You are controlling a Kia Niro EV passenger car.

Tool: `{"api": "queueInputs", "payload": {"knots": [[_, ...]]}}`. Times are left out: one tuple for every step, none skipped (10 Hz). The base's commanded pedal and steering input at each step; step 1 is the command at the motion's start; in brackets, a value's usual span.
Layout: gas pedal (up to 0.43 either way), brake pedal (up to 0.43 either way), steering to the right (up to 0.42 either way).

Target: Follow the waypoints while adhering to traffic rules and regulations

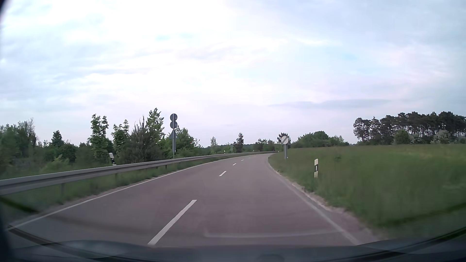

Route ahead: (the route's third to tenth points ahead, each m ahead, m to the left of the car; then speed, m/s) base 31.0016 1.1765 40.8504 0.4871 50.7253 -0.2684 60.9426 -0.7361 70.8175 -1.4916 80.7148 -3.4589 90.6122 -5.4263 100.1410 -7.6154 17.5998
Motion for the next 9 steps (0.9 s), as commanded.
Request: {"api": "queueInputs", "payload": {"knots": [[0.28, 0.0, 0.002], [0.28, 0.0, 0.002], [0.28, 0.0, 0.002], [0.26, 0.0, 0.002], [0.26, 0.0, 0.002], [0.26, 0.0, 0.003], [0.26, 0.0, 0.003], [0.26, 0.0, 0.003], [0.26, 0.0, 0.003]]}}
